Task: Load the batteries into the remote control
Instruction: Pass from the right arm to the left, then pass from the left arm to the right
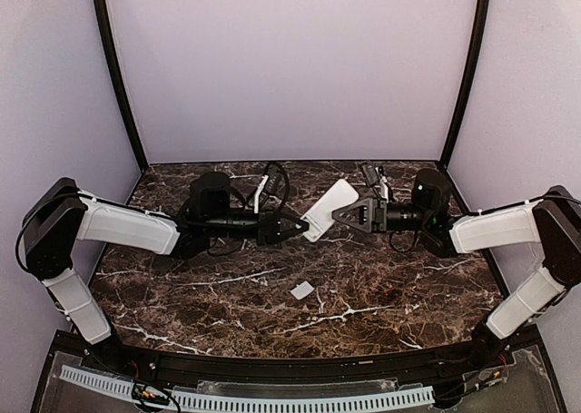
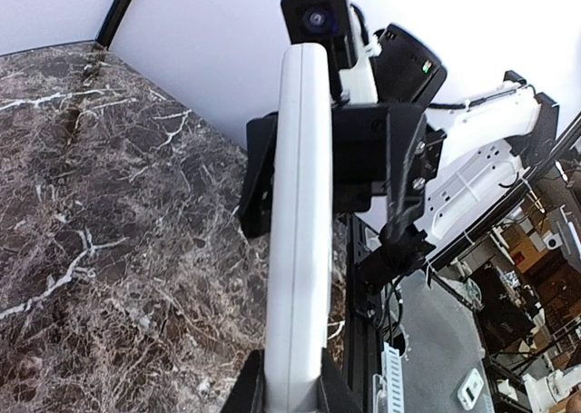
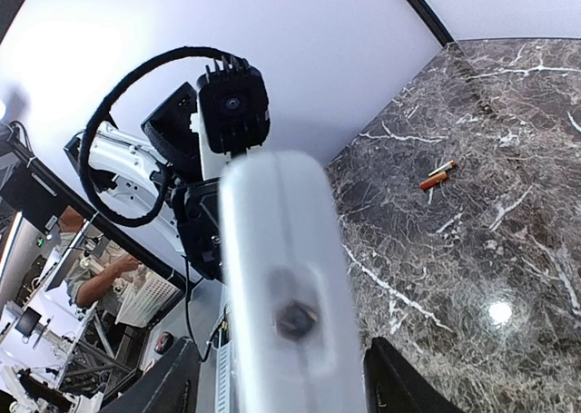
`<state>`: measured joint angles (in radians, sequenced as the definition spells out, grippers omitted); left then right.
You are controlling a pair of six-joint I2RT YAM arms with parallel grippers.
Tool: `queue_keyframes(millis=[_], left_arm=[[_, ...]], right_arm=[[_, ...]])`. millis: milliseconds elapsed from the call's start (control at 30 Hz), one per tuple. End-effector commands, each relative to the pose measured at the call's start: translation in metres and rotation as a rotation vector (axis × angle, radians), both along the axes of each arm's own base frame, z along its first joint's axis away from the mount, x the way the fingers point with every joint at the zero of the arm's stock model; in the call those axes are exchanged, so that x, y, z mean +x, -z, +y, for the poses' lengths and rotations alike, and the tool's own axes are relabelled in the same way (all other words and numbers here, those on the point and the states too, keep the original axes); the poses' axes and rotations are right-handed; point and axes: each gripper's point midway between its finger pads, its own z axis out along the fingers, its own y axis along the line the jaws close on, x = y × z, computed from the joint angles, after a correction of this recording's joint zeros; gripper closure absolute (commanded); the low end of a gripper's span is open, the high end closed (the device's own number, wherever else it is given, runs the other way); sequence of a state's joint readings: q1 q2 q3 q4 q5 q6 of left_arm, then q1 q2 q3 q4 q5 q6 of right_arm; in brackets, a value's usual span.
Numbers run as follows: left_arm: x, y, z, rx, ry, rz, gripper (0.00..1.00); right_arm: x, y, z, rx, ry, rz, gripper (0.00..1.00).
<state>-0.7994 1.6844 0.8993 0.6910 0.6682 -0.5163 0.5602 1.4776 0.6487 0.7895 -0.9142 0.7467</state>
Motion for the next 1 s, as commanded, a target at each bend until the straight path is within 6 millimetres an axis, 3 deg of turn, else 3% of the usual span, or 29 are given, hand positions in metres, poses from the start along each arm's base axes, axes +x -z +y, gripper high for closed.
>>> queue_keyframes(millis=[0, 100, 467, 533, 667, 700, 833, 867, 967], left_arm=[[0.005, -0.030, 0.002, -0.145, -0.035, -0.010, 1.00], [0.008, -0.032, 0.001, -0.178, -0.050, 0.002, 1.00], [0.012, -0.028, 0.001, -0.189, -0.078, 0.022, 1.00], [0.012, -0.027, 0.001, -0.191, -0.077, 0.025, 1.00], [0.012, -0.027, -0.002, -0.189, -0.069, 0.028, 0.99], [0.012, -0.025, -0.002, -0.183, -0.066, 0.029, 0.96], [0.012, -0.022, 0.002, -0.142, -0.075, 0.009, 0.59], [0.015, -0.026, 0.006, -0.141, -0.083, -0.001, 0.46], [0.022, -0.020, 0.018, -0.071, -0.115, -0.016, 0.28]], right_arm=[[0.008, -0.021, 0.013, 0.117, 0.025, -0.043, 0.42], [0.013, -0.028, 0.015, 0.170, 0.038, -0.049, 0.48], [0.025, -0.038, 0.028, 0.240, 0.048, -0.049, 0.56], [0.025, -0.037, 0.029, 0.242, 0.044, -0.042, 0.61], [0.026, -0.033, 0.029, 0.223, 0.051, -0.020, 0.79], [0.026, -0.032, 0.029, 0.218, 0.051, -0.019, 0.84], [0.027, -0.032, 0.023, 0.197, 0.067, -0.018, 0.97], [0.028, -0.032, 0.021, 0.192, 0.069, -0.017, 0.99], [0.029, -0.027, 0.012, 0.171, 0.068, -0.006, 1.00]])
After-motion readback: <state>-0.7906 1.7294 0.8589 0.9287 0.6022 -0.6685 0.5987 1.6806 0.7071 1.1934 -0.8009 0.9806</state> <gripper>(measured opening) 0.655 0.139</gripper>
